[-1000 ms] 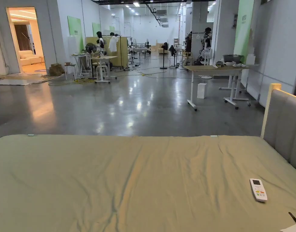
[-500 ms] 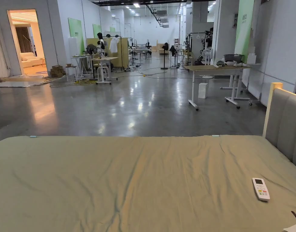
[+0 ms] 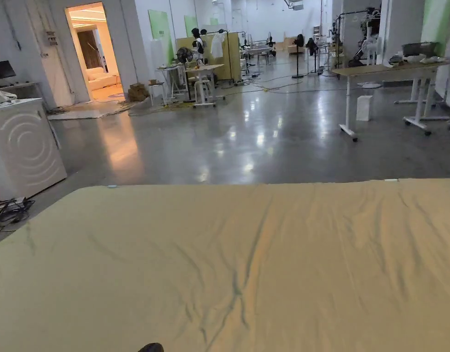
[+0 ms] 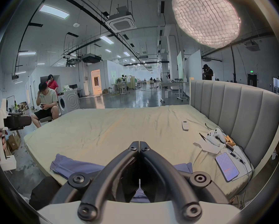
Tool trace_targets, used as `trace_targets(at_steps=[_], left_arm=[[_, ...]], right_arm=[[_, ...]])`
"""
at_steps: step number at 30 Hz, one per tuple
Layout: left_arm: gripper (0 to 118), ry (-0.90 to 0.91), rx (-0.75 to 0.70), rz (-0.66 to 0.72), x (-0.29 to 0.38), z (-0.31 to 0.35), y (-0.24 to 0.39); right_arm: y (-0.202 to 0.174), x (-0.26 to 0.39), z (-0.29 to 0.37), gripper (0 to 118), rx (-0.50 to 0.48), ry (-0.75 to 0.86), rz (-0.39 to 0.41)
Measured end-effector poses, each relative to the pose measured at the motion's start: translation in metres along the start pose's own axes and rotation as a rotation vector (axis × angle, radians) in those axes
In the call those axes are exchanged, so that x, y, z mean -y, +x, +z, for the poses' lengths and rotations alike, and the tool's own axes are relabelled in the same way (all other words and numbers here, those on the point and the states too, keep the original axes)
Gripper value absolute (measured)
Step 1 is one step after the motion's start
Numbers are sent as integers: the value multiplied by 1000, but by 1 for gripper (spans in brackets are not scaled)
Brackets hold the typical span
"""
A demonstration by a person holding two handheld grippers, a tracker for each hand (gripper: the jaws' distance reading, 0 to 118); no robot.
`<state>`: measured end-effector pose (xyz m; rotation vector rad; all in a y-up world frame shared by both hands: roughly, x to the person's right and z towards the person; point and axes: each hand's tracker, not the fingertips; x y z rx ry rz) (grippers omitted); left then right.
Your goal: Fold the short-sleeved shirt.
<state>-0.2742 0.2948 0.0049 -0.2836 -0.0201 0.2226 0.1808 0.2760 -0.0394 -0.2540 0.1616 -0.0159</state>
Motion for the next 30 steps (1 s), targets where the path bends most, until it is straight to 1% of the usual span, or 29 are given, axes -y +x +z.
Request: trace_targets(at_steps=[1,2,3,4,5,8,10,15,17,18,20,21,22,23,24,25,26,27,28,30], left_arm=[[15,-21,-2,67,3,-6,-19],[37,-31,-21,119,7,-11,-34],[75,-57,-57,173,14,-19,-50],[95,-111,-59,231,20,-28,-67],[102,-161,-50,286,27,-37,-79],[102,-263,21,412,57,-65,-118],[102,-355,52,476,76,-86,-138],[101,-525,147,572,114,-138,-174],[101,-563,113,557,123,-152,-175],[98,-594,105,548,127,-157,-172],[96,-615,119,553,135,-167,-172],[96,-607,136,568,134,-167,-158],[93,-591,185,602,134,-170,-154],[85,-585,207,626,132,-172,-152],[51,-589,223,646,134,-176,-151],[14,-609,203,639,133,-178,-140],[8,-629,174,621,136,-181,-135],[8,-645,151,607,139,-183,-132],[8,-648,167,632,140,-182,-131],[8,-605,162,667,143,-186,-156]], right_arm=[[1,3,-2,0,-1,-21,0],[0,7,-3,0,-5,-33,1],[-1,12,-4,0,-5,-52,2],[-1,16,-6,0,-4,-69,0],[-1,19,-7,0,-3,-85,-4],[0,28,-12,0,-8,-136,-16],[-1,32,-15,0,-10,-164,-8],[-4,38,-20,0,0,-222,27],[-5,42,-21,0,3,-244,24],[-5,43,-21,0,4,-254,22],[-7,47,-22,0,8,-271,19],[-8,50,-23,0,5,-279,17],[-7,52,-24,0,-1,-293,14],[-8,54,-26,0,-4,-307,16],[-10,55,-27,0,-4,-314,22],[-11,56,-27,0,-5,-317,28],[-10,56,-26,0,-9,-319,34],[-10,56,-26,0,-12,-319,41],[-10,55,-25,0,-12,-318,49],[-9,56,-23,0,-10,-316,60]])
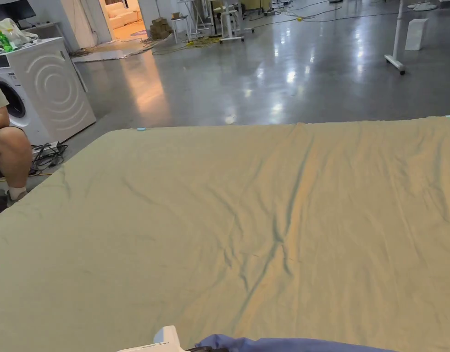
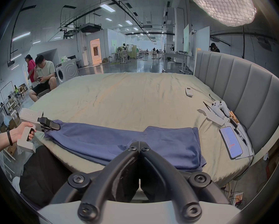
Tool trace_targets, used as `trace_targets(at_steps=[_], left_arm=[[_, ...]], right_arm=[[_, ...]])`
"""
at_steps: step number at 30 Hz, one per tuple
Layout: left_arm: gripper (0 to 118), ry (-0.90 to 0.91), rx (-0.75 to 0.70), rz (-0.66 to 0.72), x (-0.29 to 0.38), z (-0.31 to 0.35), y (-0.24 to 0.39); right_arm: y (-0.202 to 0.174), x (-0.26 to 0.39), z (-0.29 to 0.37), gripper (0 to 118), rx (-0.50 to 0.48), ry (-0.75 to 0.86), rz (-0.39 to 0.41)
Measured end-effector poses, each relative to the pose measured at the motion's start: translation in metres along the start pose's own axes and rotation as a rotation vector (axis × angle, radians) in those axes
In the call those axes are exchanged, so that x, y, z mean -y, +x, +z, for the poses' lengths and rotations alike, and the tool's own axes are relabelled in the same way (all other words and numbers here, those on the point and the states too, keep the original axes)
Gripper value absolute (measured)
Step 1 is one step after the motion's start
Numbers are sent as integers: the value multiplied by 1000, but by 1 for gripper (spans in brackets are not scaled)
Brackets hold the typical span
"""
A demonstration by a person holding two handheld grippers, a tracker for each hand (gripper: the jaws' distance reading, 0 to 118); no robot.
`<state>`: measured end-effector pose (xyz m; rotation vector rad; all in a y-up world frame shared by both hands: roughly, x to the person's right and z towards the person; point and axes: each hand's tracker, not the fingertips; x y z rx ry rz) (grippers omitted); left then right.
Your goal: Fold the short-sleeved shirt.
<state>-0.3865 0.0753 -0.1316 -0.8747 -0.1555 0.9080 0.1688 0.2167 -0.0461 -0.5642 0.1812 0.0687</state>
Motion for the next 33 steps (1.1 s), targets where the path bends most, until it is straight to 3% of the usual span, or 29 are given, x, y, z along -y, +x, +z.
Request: trace_targets(at_steps=[10,11,13,16,18,19,21,24,30,33], left_arm=[[8,106,-137,-63,-9,69,40],[8,147,-147,-46,-32,74,-12],[8,182,-178,-32,-43,86,-19],[8,143,-236,-156,-43,83,1],[8,134,-201,-205,-36,74,23],[8,117,-132,-183,-11,68,72],[8,123,-29,-177,4,47,99],[8,46,-3,-182,17,-3,114],[8,-129,-74,-329,65,-100,169],[10,-159,-150,-385,80,-128,184]], right_arm=[[16,11,4,0,6,-1,-58],[17,13,4,0,7,0,-62],[20,17,5,0,6,-1,-82],[26,24,3,0,-3,-8,-121],[27,28,5,0,-4,9,-134],[27,28,7,0,-6,21,-134],[26,25,11,0,-14,33,-124],[27,24,18,0,2,53,-76],[31,30,40,0,122,41,87],[38,37,50,0,124,27,75]])
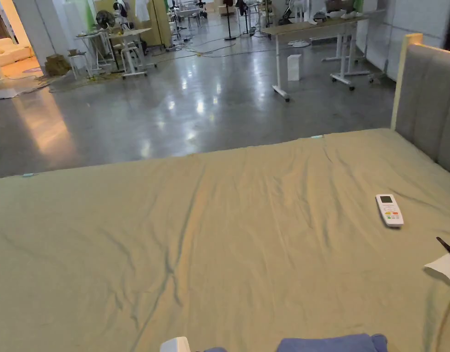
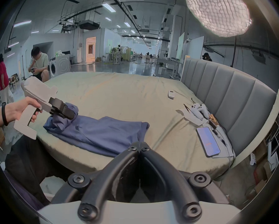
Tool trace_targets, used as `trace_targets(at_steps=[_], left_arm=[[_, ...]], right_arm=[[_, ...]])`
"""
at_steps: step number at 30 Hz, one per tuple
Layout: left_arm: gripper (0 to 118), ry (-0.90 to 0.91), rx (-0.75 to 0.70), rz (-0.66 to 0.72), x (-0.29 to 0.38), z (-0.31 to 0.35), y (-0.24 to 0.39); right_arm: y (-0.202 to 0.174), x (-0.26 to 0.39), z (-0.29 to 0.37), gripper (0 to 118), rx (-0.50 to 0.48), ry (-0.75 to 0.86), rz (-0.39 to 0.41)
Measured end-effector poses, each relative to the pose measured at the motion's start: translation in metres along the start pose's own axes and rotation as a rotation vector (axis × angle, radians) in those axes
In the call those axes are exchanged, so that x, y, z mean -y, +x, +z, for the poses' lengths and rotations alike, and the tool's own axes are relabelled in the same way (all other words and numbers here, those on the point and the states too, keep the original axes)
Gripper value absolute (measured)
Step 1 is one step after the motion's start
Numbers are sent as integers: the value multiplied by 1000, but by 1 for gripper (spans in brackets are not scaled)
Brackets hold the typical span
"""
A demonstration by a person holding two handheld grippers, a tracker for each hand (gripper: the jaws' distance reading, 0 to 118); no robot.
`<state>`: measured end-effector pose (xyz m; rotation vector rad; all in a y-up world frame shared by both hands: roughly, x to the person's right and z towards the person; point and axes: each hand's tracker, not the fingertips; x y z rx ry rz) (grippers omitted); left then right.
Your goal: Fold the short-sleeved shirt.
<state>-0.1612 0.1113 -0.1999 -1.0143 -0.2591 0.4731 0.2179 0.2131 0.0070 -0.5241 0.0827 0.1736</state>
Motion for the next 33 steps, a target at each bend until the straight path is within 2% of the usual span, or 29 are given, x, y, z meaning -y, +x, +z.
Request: trace_targets(at_steps=[1,2,3,4,5,6,8,11,12,13,14,15,16,18,21,22,25,27,29,30,31,32,33], left_arm=[[19,-7,-25,-8,-1,-5,3],[38,3,-19,2,-1,-7,9],[70,13,15,15,-4,-3,8],[90,46,99,50,-5,3,9],[103,90,177,84,-8,13,9],[107,131,241,114,-9,28,1],[107,223,297,179,-13,49,-10],[102,334,214,327,-10,68,-45],[88,347,204,379,-6,67,-57],[58,341,198,418,-4,64,-66],[16,294,182,440,4,58,-69],[1,262,136,472,12,52,-73],[1,241,164,474,17,46,-78],[1,166,305,467,28,29,-75],[1,151,365,416,40,8,-57],[1,140,349,404,44,15,-12],[0,12,302,302,53,-10,20],[0,10,184,204,51,-15,29],[0,51,229,232,51,-11,34],[1,40,226,251,36,-16,5],[7,41,237,254,34,-13,2],[21,47,259,243,31,-5,1],[53,81,307,218,29,9,-2]], right_arm=[[3,2,2,0,4,-3,-16],[5,5,3,0,8,-6,-45],[9,7,3,0,7,-11,-79],[12,8,3,0,7,-14,-102],[14,10,3,0,7,-15,-121],[15,10,4,0,7,-12,-131],[17,9,3,0,-1,-7,-155],[18,8,2,0,-21,5,-191],[17,8,1,0,-29,9,-202],[17,7,0,0,-37,9,-211],[17,7,-1,0,-42,8,-216],[17,8,-2,0,-44,5,-216],[16,8,-3,0,-44,2,-213],[13,8,-1,0,-39,-4,-195],[12,9,0,0,-38,-16,-192],[12,9,0,0,-37,-19,-192],[13,11,1,0,-26,-24,-186],[13,12,0,0,-22,-31,-188],[13,13,-1,0,-18,-36,-187],[13,12,0,0,-17,-36,-184],[12,12,0,0,-18,-34,-183],[11,11,0,0,-24,-33,-184],[11,10,0,0,-29,-32,-184]])
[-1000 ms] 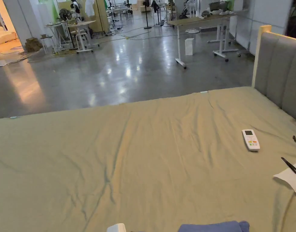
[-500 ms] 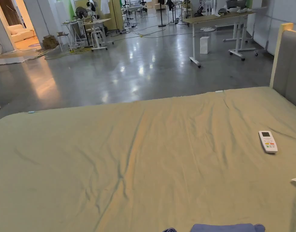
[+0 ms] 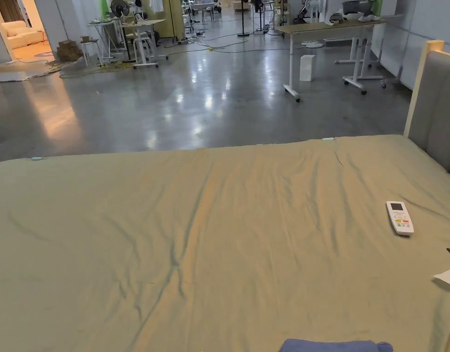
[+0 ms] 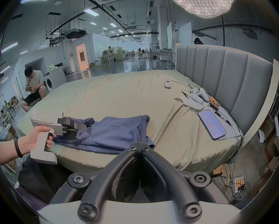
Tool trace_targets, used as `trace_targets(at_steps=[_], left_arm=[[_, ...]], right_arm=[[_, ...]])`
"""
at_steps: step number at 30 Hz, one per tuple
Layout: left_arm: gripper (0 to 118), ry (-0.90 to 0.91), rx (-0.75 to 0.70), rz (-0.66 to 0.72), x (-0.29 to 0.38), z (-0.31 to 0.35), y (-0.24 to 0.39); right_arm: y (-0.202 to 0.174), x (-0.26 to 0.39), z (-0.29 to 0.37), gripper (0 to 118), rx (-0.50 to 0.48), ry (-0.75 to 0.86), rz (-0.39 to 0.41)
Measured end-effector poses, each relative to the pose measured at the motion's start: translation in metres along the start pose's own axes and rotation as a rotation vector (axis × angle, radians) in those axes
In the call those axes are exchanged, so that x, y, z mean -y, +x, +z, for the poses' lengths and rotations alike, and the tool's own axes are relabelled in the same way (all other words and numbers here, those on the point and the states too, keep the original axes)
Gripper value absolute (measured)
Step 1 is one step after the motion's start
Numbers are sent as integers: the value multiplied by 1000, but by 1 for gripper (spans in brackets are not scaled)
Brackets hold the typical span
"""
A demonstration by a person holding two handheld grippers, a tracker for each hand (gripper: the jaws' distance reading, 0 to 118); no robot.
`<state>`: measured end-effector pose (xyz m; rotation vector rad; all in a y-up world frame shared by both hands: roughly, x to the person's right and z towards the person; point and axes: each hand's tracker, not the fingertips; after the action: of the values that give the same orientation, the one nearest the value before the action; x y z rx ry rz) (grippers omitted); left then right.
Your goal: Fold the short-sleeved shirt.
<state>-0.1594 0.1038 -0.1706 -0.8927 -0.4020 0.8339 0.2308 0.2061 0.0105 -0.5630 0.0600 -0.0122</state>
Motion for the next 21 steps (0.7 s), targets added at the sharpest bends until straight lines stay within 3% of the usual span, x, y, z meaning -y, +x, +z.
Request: trace_targets(at_steps=[2,3,9,12,14,17,19,21], left_arm=[[105,67,126,-7,-19,23,-30],[118,91,176,10,-28,38,-40],[117,243,107,200,-50,133,-92],[116,207,70,262,-53,145,-124],[115,164,88,293,-32,136,-105],[99,119,141,308,-20,115,-114],[74,95,119,303,-13,97,-107],[37,69,99,281,-19,79,-115]], right_arm=[[-1,-1,0,0,-6,2,8],[-1,-2,-1,0,-10,1,11],[-3,1,-7,0,-37,-13,-4],[-6,4,-11,0,-56,-37,-25],[-10,5,-12,0,-63,-47,-19],[-16,2,-10,0,-77,-50,13],[-17,-1,-10,0,-82,-56,26],[-18,-4,-9,0,-71,-53,42]])
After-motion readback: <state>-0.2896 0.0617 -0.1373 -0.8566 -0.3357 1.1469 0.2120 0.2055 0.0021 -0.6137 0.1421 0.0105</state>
